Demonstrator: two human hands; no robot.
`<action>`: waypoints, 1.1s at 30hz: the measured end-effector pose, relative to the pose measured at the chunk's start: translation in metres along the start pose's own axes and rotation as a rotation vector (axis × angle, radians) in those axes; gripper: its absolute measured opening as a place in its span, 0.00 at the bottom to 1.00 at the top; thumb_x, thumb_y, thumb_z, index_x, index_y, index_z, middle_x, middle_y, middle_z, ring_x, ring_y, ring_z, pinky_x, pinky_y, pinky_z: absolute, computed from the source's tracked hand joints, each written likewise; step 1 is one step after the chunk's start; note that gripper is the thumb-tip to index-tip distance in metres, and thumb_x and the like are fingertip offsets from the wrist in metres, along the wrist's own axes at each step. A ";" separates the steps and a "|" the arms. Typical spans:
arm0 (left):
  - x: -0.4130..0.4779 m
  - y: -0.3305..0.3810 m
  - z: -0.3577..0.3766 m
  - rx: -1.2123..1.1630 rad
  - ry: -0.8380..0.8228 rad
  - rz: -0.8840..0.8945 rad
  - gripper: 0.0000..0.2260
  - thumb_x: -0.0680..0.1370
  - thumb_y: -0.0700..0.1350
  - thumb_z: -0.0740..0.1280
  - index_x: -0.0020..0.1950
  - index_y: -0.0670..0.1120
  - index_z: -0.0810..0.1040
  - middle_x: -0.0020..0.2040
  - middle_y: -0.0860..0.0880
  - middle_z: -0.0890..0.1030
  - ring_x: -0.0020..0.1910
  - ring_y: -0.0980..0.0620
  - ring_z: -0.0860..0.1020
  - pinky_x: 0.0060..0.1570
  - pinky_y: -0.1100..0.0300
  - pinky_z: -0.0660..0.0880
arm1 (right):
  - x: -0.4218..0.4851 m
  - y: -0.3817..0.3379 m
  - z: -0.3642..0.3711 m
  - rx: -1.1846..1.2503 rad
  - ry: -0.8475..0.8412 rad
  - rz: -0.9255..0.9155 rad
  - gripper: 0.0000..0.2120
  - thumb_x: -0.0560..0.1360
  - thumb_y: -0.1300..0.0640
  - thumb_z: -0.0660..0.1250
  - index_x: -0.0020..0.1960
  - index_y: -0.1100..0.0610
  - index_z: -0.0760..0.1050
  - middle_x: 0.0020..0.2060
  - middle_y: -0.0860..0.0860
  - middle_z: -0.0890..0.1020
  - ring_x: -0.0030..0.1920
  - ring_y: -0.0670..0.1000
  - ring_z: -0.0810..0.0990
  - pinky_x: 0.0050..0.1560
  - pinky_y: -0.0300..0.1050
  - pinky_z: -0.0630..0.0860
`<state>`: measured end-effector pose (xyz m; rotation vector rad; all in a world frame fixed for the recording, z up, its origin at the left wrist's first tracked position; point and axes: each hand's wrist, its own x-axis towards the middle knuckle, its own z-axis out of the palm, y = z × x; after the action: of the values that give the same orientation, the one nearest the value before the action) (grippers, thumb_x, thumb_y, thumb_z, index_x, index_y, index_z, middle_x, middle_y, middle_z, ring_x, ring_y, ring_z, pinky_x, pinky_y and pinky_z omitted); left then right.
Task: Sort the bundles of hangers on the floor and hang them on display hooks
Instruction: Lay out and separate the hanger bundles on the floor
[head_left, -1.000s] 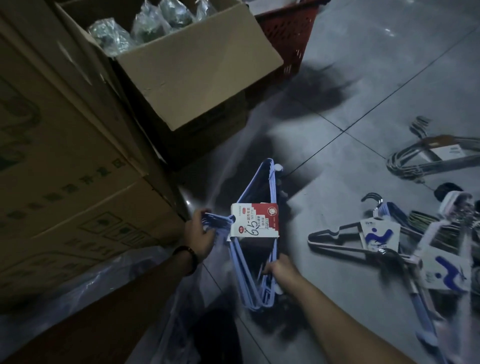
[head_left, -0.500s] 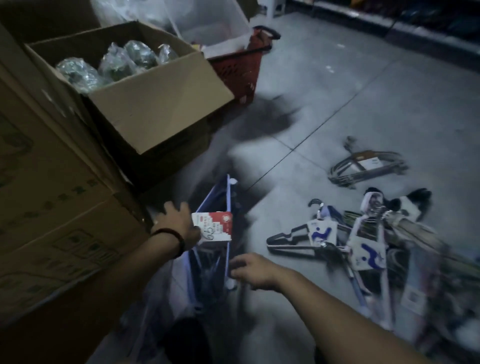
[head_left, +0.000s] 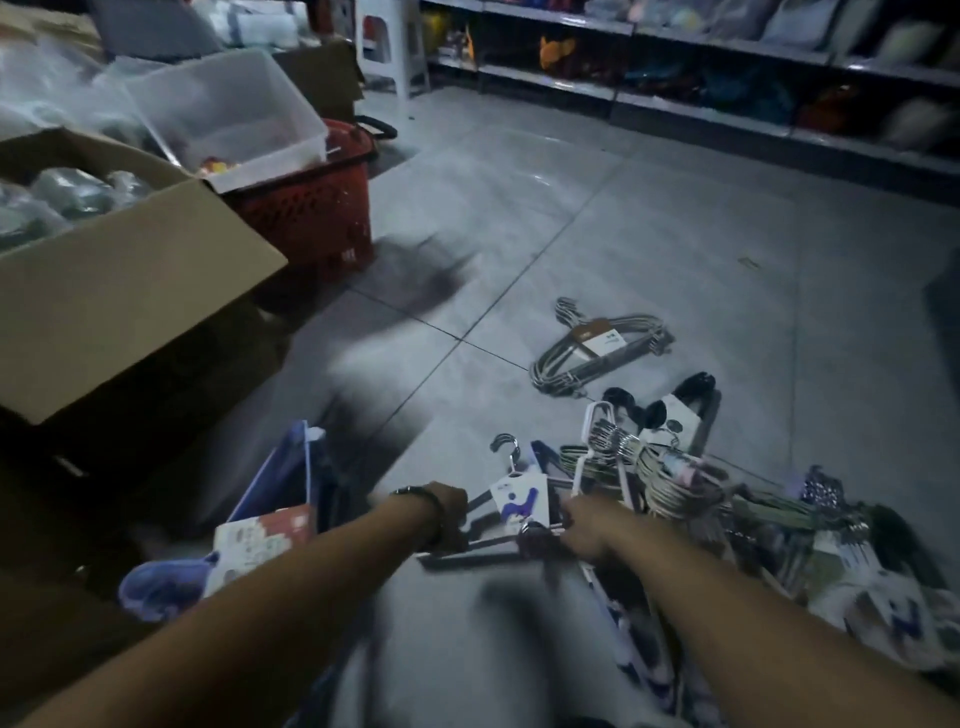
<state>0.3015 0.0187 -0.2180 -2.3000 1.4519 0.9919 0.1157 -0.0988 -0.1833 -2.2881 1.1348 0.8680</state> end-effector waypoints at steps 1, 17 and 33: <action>0.017 0.002 0.014 -0.038 0.057 -0.028 0.29 0.74 0.61 0.72 0.70 0.47 0.73 0.68 0.42 0.76 0.66 0.40 0.77 0.64 0.51 0.75 | 0.013 0.011 0.012 0.019 -0.027 0.015 0.19 0.78 0.50 0.65 0.64 0.58 0.79 0.62 0.59 0.82 0.58 0.59 0.82 0.59 0.47 0.79; 0.102 -0.023 0.110 -0.287 0.222 -0.214 0.12 0.78 0.57 0.64 0.60 0.57 0.77 0.57 0.46 0.76 0.58 0.39 0.77 0.58 0.48 0.77 | 0.066 0.022 0.071 0.379 -0.181 0.080 0.48 0.81 0.51 0.67 0.84 0.48 0.34 0.84 0.56 0.46 0.82 0.62 0.54 0.80 0.59 0.57; -0.088 -0.036 0.090 -0.485 0.381 -0.383 0.24 0.71 0.56 0.74 0.63 0.54 0.70 0.58 0.47 0.81 0.53 0.44 0.81 0.51 0.54 0.79 | 0.011 0.018 0.008 0.509 -0.014 0.140 0.39 0.81 0.53 0.65 0.82 0.66 0.49 0.79 0.64 0.62 0.77 0.65 0.64 0.75 0.53 0.66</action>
<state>0.2710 0.1455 -0.2314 -3.1016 0.8737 0.8938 0.1039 -0.1098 -0.1988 -1.8019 1.3412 0.5581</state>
